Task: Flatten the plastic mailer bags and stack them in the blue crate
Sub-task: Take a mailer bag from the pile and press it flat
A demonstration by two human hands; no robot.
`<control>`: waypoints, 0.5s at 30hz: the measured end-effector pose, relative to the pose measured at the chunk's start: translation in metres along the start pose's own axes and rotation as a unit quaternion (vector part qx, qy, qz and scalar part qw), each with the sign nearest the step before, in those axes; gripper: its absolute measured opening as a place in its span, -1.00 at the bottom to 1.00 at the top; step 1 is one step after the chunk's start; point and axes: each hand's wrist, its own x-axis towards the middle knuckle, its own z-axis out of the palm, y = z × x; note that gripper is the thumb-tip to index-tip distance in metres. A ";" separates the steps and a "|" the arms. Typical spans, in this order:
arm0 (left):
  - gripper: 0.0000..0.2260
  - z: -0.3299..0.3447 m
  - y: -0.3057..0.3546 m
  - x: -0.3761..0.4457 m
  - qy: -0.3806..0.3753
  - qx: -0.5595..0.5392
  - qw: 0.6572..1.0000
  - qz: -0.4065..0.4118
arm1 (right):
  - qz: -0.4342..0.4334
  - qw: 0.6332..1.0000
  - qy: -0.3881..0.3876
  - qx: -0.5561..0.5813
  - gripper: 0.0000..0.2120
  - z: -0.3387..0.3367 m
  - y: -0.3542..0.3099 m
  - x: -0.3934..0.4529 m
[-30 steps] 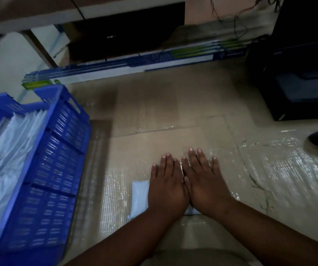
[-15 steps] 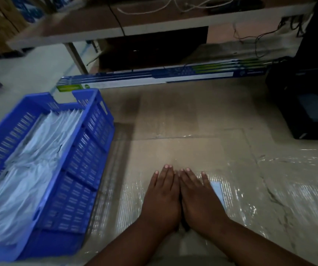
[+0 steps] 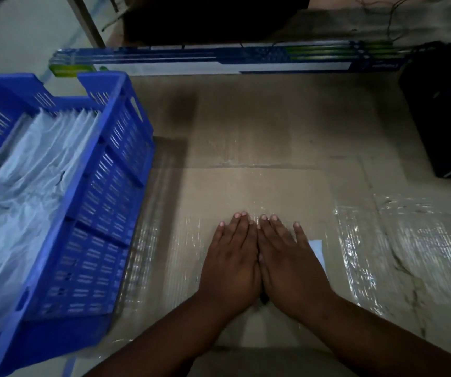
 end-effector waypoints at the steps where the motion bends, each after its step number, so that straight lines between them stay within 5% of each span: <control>1: -0.47 0.000 -0.002 0.000 -0.002 -0.012 1.000 -0.001 | -0.001 1.000 -0.001 0.004 -0.41 0.000 0.000 0.001; 8: -0.49 0.000 -0.003 0.001 -0.019 -0.028 0.999 -0.010 | 0.001 1.000 -0.017 0.017 -0.43 -0.003 0.001 0.002; 15: -0.46 -0.030 -0.004 -0.010 -0.052 0.040 0.998 -0.004 | -0.043 0.998 0.049 0.023 -0.49 -0.021 0.006 -0.014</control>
